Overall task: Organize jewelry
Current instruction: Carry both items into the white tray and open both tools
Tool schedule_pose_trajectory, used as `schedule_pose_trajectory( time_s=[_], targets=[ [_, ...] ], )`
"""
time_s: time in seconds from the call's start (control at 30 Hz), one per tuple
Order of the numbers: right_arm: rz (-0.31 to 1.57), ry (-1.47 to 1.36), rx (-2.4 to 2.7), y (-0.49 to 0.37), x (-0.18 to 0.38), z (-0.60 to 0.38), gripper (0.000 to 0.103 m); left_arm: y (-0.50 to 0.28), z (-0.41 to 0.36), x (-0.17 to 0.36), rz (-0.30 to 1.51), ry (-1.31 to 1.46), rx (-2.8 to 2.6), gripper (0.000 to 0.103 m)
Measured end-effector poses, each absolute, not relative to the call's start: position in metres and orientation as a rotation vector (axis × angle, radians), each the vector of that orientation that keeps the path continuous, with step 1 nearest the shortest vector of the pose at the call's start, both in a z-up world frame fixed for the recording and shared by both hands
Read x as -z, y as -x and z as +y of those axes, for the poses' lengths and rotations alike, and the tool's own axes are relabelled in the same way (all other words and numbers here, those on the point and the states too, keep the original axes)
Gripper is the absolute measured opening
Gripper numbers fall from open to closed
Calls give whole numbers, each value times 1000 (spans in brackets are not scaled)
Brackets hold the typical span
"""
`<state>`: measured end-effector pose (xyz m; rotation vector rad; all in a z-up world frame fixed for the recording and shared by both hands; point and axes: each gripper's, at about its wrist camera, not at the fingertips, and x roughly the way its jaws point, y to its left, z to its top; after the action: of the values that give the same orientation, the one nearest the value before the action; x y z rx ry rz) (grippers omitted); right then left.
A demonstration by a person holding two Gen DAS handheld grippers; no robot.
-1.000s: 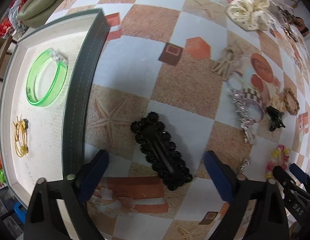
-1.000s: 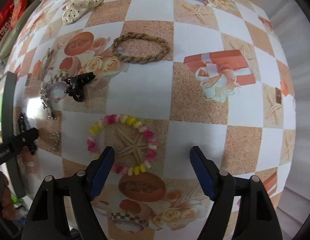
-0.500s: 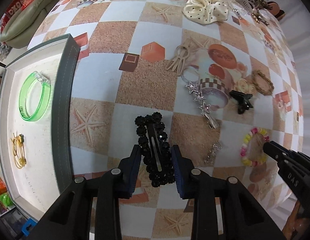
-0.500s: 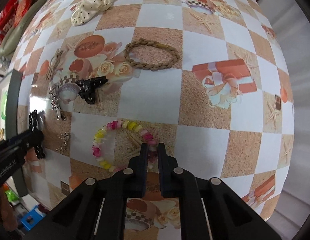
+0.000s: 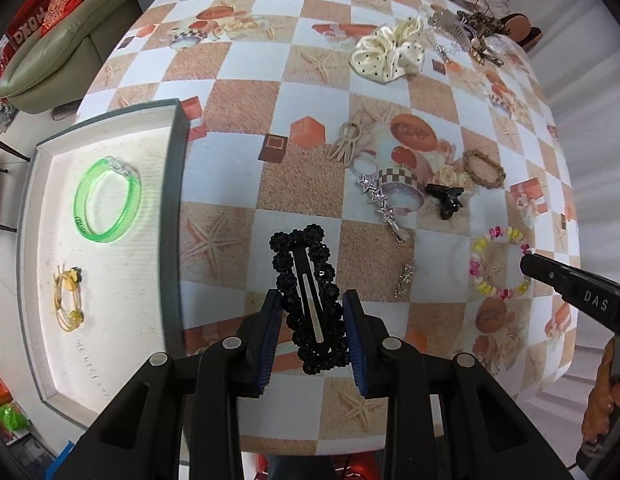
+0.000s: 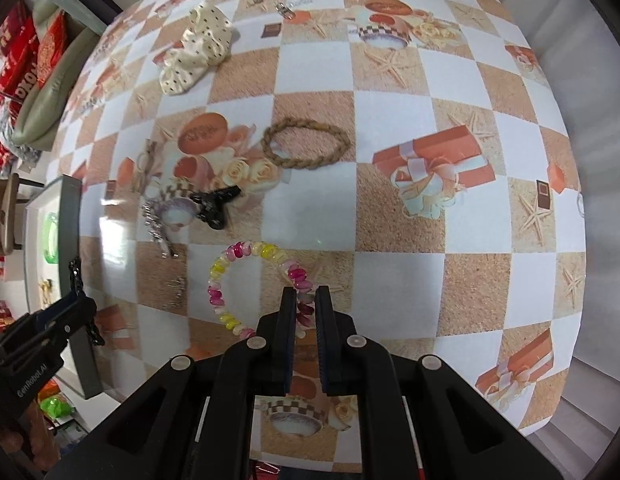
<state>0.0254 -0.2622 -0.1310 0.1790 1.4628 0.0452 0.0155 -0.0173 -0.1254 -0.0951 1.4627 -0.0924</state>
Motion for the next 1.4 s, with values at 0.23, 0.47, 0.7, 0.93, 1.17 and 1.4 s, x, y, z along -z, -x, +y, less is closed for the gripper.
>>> schedule_pose_trajectory(
  time_s=[0.23, 0.47, 0.7, 0.93, 1.17, 1.4],
  targets=[
    [1427, -178, -90, -20, 111, -249, 10, 1, 11, 95, 1402, 114, 92, 36],
    [1374, -162, -168, -23, 82, -212, 10, 2, 47, 76, 1346, 153, 47, 36],
    [1338, -123, -276, -41, 60, -156, 10, 18, 97, 73, 1323, 212, -48, 36],
    [1322, -38, -411, -55, 51, -81, 10, 40, 152, 81, 1321, 275, -165, 36],
    [1324, 54, -538, -67, 56, -1, 10, 57, 198, 102, 1337, 318, -274, 36],
    [1354, 109, -633, -84, 78, 77, 10, 58, 221, 126, 1356, 316, -335, 36]
  ],
)
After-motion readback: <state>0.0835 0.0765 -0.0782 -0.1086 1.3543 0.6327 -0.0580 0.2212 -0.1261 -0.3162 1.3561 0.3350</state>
